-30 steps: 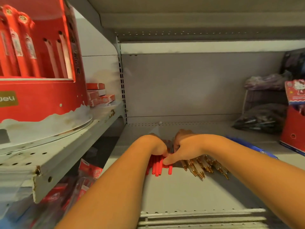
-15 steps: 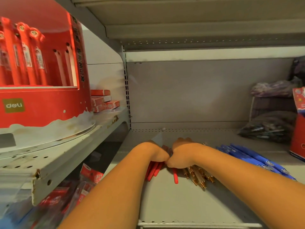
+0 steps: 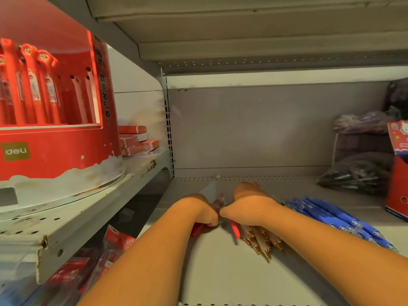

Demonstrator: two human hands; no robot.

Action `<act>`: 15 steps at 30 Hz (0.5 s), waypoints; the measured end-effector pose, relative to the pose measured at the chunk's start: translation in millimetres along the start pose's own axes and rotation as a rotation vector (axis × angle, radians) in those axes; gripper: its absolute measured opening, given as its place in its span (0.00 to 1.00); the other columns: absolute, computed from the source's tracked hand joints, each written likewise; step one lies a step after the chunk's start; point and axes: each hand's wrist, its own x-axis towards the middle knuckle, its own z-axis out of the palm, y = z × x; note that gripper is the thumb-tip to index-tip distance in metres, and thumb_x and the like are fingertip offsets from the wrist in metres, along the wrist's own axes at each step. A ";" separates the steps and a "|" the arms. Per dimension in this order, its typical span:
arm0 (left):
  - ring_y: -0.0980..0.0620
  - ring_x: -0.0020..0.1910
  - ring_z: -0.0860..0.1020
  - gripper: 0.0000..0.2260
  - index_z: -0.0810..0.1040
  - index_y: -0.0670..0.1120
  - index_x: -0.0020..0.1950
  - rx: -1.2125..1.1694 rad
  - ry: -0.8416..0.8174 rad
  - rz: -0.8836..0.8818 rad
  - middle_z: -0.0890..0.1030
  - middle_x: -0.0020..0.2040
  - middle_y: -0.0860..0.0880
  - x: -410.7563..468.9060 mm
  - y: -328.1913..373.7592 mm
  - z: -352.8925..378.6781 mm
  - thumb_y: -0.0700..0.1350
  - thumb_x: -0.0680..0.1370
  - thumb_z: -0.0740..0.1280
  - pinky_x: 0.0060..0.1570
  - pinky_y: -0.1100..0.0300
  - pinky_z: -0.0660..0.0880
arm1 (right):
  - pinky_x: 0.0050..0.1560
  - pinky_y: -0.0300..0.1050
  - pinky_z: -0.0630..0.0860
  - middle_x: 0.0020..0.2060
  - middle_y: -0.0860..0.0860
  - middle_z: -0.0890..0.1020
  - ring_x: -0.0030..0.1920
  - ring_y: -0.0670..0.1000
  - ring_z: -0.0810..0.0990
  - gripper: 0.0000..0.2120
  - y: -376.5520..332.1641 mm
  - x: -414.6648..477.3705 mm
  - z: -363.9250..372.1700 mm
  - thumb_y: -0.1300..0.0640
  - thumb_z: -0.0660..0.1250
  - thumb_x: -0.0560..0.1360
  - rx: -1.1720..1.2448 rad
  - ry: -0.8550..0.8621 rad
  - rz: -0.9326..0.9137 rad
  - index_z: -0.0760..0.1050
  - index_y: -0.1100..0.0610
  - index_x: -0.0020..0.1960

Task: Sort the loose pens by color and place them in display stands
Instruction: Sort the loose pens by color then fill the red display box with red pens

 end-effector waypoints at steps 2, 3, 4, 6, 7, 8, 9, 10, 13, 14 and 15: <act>0.47 0.38 0.77 0.04 0.76 0.43 0.45 0.079 0.037 0.008 0.76 0.37 0.46 0.9 3.0 1.8 0.41 0.72 0.66 0.38 0.59 0.76 | 0.27 0.38 0.67 0.27 0.49 0.70 0.27 0.49 0.70 0.16 2.1 -1.6 -4.6 0.44 0.68 0.71 0.046 -0.014 0.011 0.71 0.53 0.32; 0.46 0.41 0.77 0.06 0.76 0.43 0.48 0.101 0.039 0.012 0.75 0.38 0.46 1.7 4.3 3.4 0.42 0.73 0.66 0.41 0.58 0.76 | 0.26 0.37 0.65 0.26 0.48 0.68 0.26 0.48 0.68 0.17 3.2 -2.6 -7.1 0.44 0.68 0.72 0.061 -0.014 0.018 0.69 0.53 0.31; 0.46 0.44 0.77 0.07 0.75 0.43 0.51 0.112 0.035 0.017 0.74 0.40 0.46 2.4 5.2 4.7 0.43 0.74 0.66 0.43 0.57 0.76 | 0.25 0.37 0.63 0.25 0.48 0.66 0.24 0.48 0.66 0.17 4.4 -3.2 -9.6 0.45 0.67 0.72 0.084 -0.011 0.025 0.68 0.52 0.30; 0.46 0.46 0.76 0.11 0.74 0.44 0.55 0.121 0.039 0.015 0.74 0.41 0.47 4.1 3.9 6.5 0.43 0.74 0.66 0.44 0.57 0.76 | 0.23 0.36 0.60 0.23 0.46 0.63 0.22 0.47 0.63 0.18 6.9 -4.0 -14.9 0.48 0.67 0.73 0.155 0.000 0.040 0.65 0.52 0.29; 0.46 0.46 0.76 0.13 0.75 0.44 0.57 0.120 0.056 0.009 0.74 0.42 0.47 4.9 2.4 7.1 0.43 0.73 0.67 0.44 0.57 0.76 | 0.23 0.36 0.59 0.23 0.46 0.62 0.22 0.47 0.62 0.19 8.3 -4.4 -17.3 0.49 0.68 0.73 0.192 0.008 0.046 0.64 0.52 0.28; 0.46 0.47 0.76 0.15 0.75 0.44 0.60 0.113 0.076 0.006 0.74 0.43 0.47 4.9 0.9 7.7 0.43 0.73 0.67 0.45 0.57 0.76 | 0.23 0.36 0.58 0.24 0.47 0.61 0.23 0.47 0.61 0.19 9.7 -4.6 -19.2 0.50 0.67 0.74 0.228 0.017 0.050 0.63 0.52 0.29; 0.46 0.47 0.77 0.17 0.75 0.43 0.61 0.103 0.093 0.007 0.74 0.43 0.47 4.9 -0.1 8.3 0.42 0.73 0.67 0.45 0.57 0.76 | 0.24 0.37 0.59 0.24 0.47 0.61 0.23 0.47 0.61 0.19 11.0 -4.3 -20.9 0.51 0.67 0.74 0.260 0.025 0.051 0.63 0.53 0.29; 0.46 0.47 0.77 0.17 0.75 0.43 0.62 0.085 0.106 0.008 0.75 0.43 0.47 5.3 -0.9 8.6 0.42 0.73 0.67 0.45 0.57 0.77 | 0.26 0.38 0.60 0.25 0.47 0.61 0.24 0.48 0.61 0.18 11.9 -4.1 -22.4 0.51 0.66 0.75 0.285 0.033 0.053 0.63 0.53 0.30; 0.48 0.37 0.77 0.13 0.76 0.41 0.57 -0.060 0.098 0.009 0.77 0.41 0.45 2.3 -3.5 4.8 0.40 0.74 0.64 0.38 0.60 0.76 | 0.28 0.39 0.62 0.24 0.47 0.62 0.24 0.48 0.62 0.16 14.5 -4.0 -27.7 0.50 0.65 0.75 0.367 0.073 0.072 0.67 0.53 0.31; 0.49 0.30 0.75 0.11 0.76 0.39 0.55 -0.134 0.085 0.001 0.76 0.37 0.45 1.0 -4.2 2.3 0.39 0.73 0.62 0.32 0.61 0.73 | 0.29 0.39 0.63 0.22 0.47 0.62 0.24 0.48 0.63 0.16 15.6 -2.9 -29.1 0.50 0.66 0.74 0.406 0.093 0.082 0.68 0.53 0.30; 0.50 0.26 0.71 0.10 0.74 0.38 0.52 -0.203 0.077 -0.006 0.74 0.33 0.45 -0.6 -4.8 0.3 0.37 0.72 0.61 0.28 0.63 0.70 | 0.29 0.39 0.64 0.21 0.47 0.63 0.23 0.48 0.63 0.17 17.0 -2.1 -30.0 0.49 0.66 0.75 0.435 0.114 0.090 0.69 0.54 0.30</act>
